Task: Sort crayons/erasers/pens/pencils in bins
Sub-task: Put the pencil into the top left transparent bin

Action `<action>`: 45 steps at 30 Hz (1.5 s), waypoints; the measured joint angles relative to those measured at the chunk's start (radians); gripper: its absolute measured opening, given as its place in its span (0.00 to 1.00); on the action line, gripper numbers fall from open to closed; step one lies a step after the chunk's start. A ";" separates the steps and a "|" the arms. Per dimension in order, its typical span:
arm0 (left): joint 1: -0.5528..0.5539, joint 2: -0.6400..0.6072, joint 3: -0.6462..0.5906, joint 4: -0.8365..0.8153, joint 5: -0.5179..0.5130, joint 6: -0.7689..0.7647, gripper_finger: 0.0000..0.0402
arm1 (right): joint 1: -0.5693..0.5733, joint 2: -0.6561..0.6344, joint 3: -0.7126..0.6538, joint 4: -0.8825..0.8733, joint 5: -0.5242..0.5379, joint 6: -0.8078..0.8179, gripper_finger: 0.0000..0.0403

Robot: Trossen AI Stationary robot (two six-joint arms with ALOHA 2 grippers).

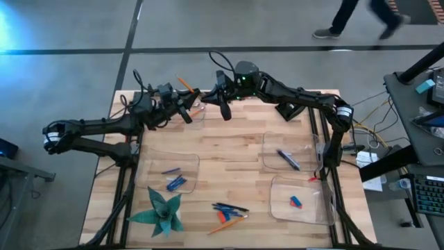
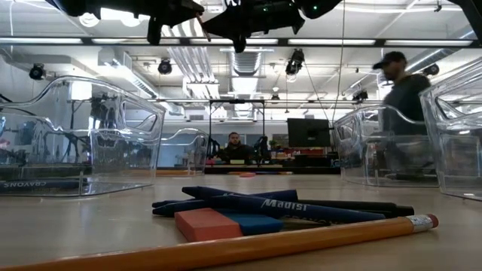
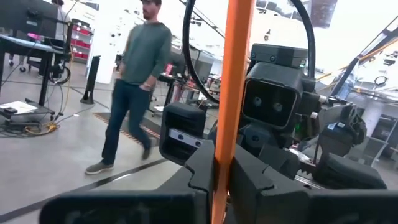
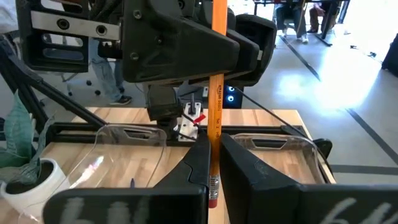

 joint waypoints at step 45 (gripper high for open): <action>0.352 0.375 0.103 -0.835 -0.030 0.112 0.03 | -0.104 -0.013 -0.091 -0.646 0.378 -0.142 0.37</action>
